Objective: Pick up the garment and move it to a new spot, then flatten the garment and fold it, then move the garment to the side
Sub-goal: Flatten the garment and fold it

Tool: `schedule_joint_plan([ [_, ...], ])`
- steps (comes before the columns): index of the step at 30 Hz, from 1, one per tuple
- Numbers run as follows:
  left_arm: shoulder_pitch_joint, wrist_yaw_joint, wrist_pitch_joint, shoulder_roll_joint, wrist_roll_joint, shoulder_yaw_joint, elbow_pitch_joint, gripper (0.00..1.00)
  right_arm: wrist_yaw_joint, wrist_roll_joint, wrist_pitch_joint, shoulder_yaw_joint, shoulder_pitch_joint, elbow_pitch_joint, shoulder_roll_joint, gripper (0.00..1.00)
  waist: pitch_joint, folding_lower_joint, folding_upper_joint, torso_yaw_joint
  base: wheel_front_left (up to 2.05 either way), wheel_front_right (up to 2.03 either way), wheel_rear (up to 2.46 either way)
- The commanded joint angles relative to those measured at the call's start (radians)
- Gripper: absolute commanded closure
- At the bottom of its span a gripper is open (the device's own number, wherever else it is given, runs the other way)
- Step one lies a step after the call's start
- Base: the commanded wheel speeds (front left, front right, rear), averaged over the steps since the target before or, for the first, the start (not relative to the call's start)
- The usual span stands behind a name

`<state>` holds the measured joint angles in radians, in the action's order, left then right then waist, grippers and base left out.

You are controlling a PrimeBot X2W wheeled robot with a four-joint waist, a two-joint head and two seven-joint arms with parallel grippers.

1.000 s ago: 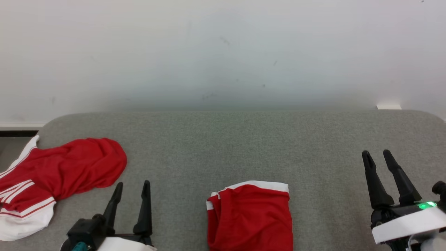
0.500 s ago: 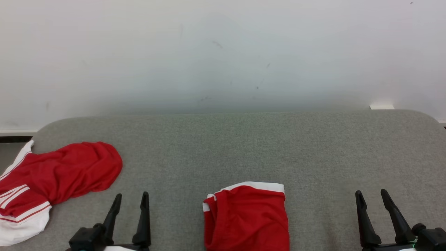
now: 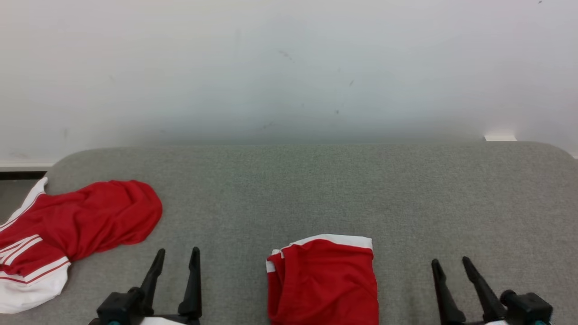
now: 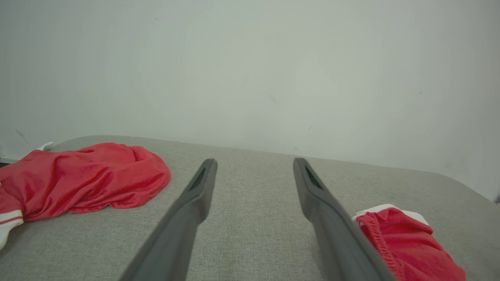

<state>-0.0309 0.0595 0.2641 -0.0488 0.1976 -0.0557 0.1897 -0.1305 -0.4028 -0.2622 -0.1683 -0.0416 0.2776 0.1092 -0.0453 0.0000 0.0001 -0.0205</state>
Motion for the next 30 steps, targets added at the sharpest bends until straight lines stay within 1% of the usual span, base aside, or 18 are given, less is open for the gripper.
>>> schedule_joint_plan([
  [1, -0.005, -0.004, 0.0, -0.003, 0.005, -0.004, -0.001, 0.0, 0.0, -0.017, 0.02, -0.023, -0.033, 0.027, -0.004, 0.0, 0.003, 0.0, -0.0001, 0.007, 0.0, 0.0, 0.0],
  [6, -0.011, -0.005, 0.0, -0.003, 0.016, -0.019, 0.004, 0.0, 0.0, -0.039, 0.107, -0.111, -0.117, 0.119, -0.007, 0.0, 0.007, 0.0, -0.0001, 0.034, 0.0, 0.0, 0.0],
  [10, -0.012, -0.004, 0.0, -0.003, 0.019, -0.031, 0.007, 0.0, 0.0, -0.07, 0.209, -0.139, -0.185, 0.204, -0.019, 0.0, 0.009, 0.0, -0.0001, 0.064, 0.0, 0.0, 0.0],
  [16, -0.007, -0.005, 0.0, -0.003, 0.02, -0.037, 0.01, 0.0, 0.0, -0.13, 0.35, -0.133, -0.246, 0.322, -0.034, 0.0, 0.012, 0.0, -0.0001, 0.113, 0.0, 0.0, 0.0],
  [22, -0.007, -0.003, 0.0, -0.003, 0.019, -0.044, 0.014, 0.0, 0.0, -0.161, 0.446, -0.085, -0.279, 0.435, -0.049, 0.0, 0.018, 0.0, -0.0001, 0.16, 0.0, 0.0, 0.0],
  [30, -0.003, -0.001, 0.0, -0.003, 0.013, -0.05, 0.017, 0.0, 0.0, -0.21, 0.533, -0.11, -0.274, 0.499, -0.061, 0.0, 0.028, 0.0, -0.0001, 0.204, 0.0, 0.0, 0.0],
])
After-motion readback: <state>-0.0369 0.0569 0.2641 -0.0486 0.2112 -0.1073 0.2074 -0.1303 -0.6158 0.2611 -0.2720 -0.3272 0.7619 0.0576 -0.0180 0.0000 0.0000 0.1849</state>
